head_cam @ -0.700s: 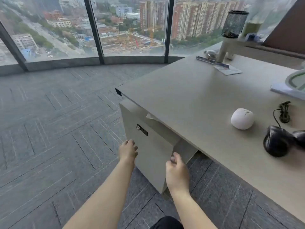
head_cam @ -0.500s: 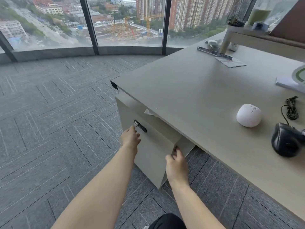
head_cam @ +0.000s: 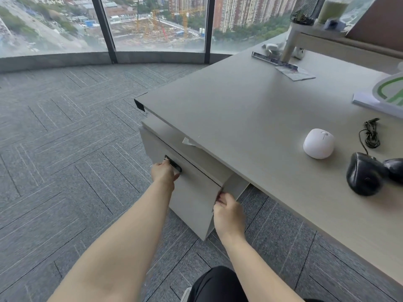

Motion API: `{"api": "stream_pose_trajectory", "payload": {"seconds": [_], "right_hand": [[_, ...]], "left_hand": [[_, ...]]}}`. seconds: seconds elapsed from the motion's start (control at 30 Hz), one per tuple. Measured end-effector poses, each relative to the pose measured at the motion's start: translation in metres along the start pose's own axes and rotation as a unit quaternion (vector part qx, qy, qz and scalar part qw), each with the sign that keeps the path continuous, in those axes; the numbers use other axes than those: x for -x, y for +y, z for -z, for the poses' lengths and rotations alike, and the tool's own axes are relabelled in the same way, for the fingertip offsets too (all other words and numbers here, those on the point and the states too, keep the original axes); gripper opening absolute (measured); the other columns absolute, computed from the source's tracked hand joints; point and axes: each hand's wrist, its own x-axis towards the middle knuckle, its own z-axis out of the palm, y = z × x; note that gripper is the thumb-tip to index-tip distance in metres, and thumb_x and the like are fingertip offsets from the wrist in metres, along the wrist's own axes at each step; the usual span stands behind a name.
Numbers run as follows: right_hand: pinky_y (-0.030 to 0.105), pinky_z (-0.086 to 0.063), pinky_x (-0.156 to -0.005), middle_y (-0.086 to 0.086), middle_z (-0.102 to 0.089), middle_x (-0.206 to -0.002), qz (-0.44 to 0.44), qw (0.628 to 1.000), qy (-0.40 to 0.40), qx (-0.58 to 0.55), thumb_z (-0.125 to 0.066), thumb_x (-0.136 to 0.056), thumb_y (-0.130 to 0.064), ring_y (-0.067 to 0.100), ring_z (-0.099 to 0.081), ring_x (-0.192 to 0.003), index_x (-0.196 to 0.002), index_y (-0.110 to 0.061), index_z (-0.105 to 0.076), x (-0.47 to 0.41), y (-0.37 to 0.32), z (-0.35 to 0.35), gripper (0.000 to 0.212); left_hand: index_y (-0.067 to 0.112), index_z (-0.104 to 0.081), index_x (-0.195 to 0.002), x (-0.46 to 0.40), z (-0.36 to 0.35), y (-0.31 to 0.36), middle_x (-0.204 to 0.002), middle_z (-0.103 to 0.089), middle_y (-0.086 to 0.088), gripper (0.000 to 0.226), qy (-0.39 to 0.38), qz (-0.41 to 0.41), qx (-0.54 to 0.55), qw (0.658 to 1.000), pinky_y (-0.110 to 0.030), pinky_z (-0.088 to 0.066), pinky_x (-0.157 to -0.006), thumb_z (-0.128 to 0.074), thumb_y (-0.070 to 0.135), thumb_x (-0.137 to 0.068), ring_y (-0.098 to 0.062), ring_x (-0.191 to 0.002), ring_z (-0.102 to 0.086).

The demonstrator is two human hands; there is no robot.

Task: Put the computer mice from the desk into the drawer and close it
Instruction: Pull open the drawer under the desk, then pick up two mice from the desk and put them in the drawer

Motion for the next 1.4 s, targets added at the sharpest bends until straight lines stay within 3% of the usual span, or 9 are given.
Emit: {"api": "stream_pose_trajectory", "payload": {"seconds": [0.1,0.27,0.57,0.77,0.87,1.0,1.13,1.23,1.4], "right_hand": [[0.026,-0.050,-0.079,-0.007,-0.072,-0.099,0.015,0.999,-0.044,0.023,-0.049,-0.088,-0.006,0.014,-0.065,-0.095,-0.108,-0.018,-0.069,0.019,0.000,0.003,0.031],[0.014,-0.047,-0.064,-0.009,-0.070,-0.089,0.024,0.990,-0.137,0.023,-0.047,-0.090,-0.003,0.011,-0.064,-0.085,-0.097,-0.018,-0.069,0.061,0.007,-0.006,0.027],[0.039,-0.057,-0.073,0.003,-0.075,-0.091,0.063,0.962,-0.256,0.067,-0.047,-0.084,-0.010,0.027,-0.070,-0.086,-0.092,-0.022,-0.072,0.139,0.027,-0.052,0.029],[0.037,-0.052,-0.065,0.004,-0.076,-0.090,0.091,0.941,-0.311,0.098,-0.047,-0.084,-0.013,0.024,-0.067,-0.079,-0.091,-0.022,-0.073,0.175,0.026,-0.072,0.028],[0.032,-0.047,-0.063,0.006,-0.076,-0.089,0.106,0.933,-0.324,0.113,-0.048,-0.083,-0.012,0.014,-0.058,-0.068,-0.093,-0.019,-0.074,0.188,0.026,-0.078,0.028],[0.029,-0.048,-0.065,0.004,-0.076,-0.094,0.124,0.931,-0.321,0.119,-0.048,-0.085,-0.011,0.014,-0.061,-0.074,-0.098,-0.019,-0.073,0.197,0.027,-0.078,0.029],[0.021,-0.051,-0.074,-0.002,-0.073,-0.103,0.151,0.951,-0.264,0.057,-0.048,-0.090,-0.010,0.012,-0.065,-0.090,-0.111,-0.016,-0.070,0.190,0.010,-0.048,0.031],[0.031,-0.057,-0.079,-0.004,-0.073,-0.091,0.207,0.970,-0.126,-0.020,-0.050,-0.091,-0.011,0.016,-0.068,-0.084,-0.108,-0.017,-0.070,0.160,-0.022,0.011,0.028],[0.035,-0.050,-0.080,-0.002,-0.069,-0.101,0.259,0.951,0.169,0.010,-0.049,-0.086,-0.014,0.020,-0.063,-0.092,-0.109,-0.022,-0.067,0.093,-0.055,0.139,0.030]], "left_hand": [[-0.002,-0.060,-0.119,0.005,0.029,-0.002,-0.116,-0.063,-0.019,0.031,0.027,0.001,0.005,1.000,-0.042,-0.059,-0.074,-0.054,0.010,-0.090,-0.026,-0.098,-0.059],[0.004,-0.057,-0.099,0.023,0.096,-0.009,-0.083,-0.059,-0.007,0.009,0.031,-0.019,0.026,0.999,-0.045,-0.059,-0.078,-0.054,0.011,-0.093,-0.025,-0.095,-0.060],[0.008,-0.061,-0.096,0.045,0.221,-0.015,-0.115,-0.069,-0.016,0.013,0.084,-0.047,0.017,0.995,-0.033,-0.057,-0.048,-0.054,0.018,-0.092,-0.026,-0.108,-0.067],[0.002,-0.064,-0.113,0.055,0.274,-0.017,-0.115,-0.070,-0.015,0.029,0.094,-0.058,0.016,0.994,-0.029,-0.053,-0.045,-0.049,0.020,-0.096,-0.022,-0.093,-0.068],[0.007,-0.062,-0.103,0.059,0.292,-0.018,-0.112,-0.070,-0.015,0.019,0.104,-0.065,0.010,0.992,-0.031,-0.054,-0.047,-0.048,0.018,-0.097,-0.022,-0.092,-0.066],[0.004,-0.061,-0.112,0.069,0.304,-0.018,-0.115,-0.067,-0.018,0.024,0.116,-0.058,-0.032,0.991,-0.043,-0.057,-0.067,-0.048,0.019,-0.097,-0.030,-0.096,-0.065],[0.006,-0.054,-0.122,0.107,0.292,0.002,-0.125,-0.060,-0.019,0.037,0.208,-0.208,-0.235,0.926,-0.049,-0.049,-0.092,-0.039,0.022,-0.092,-0.038,-0.112,-0.058],[0.010,-0.054,-0.126,0.150,0.237,0.021,-0.124,-0.058,-0.012,0.037,0.122,-0.360,-0.262,0.887,-0.043,-0.049,-0.094,-0.040,0.023,-0.094,-0.028,-0.111,-0.057],[0.013,-0.057,-0.125,0.210,0.094,0.024,-0.124,-0.058,-0.007,0.033,-0.070,-0.455,-0.272,0.845,-0.027,-0.043,-0.091,-0.048,0.016,-0.094,-0.018,-0.107,-0.057]]}}
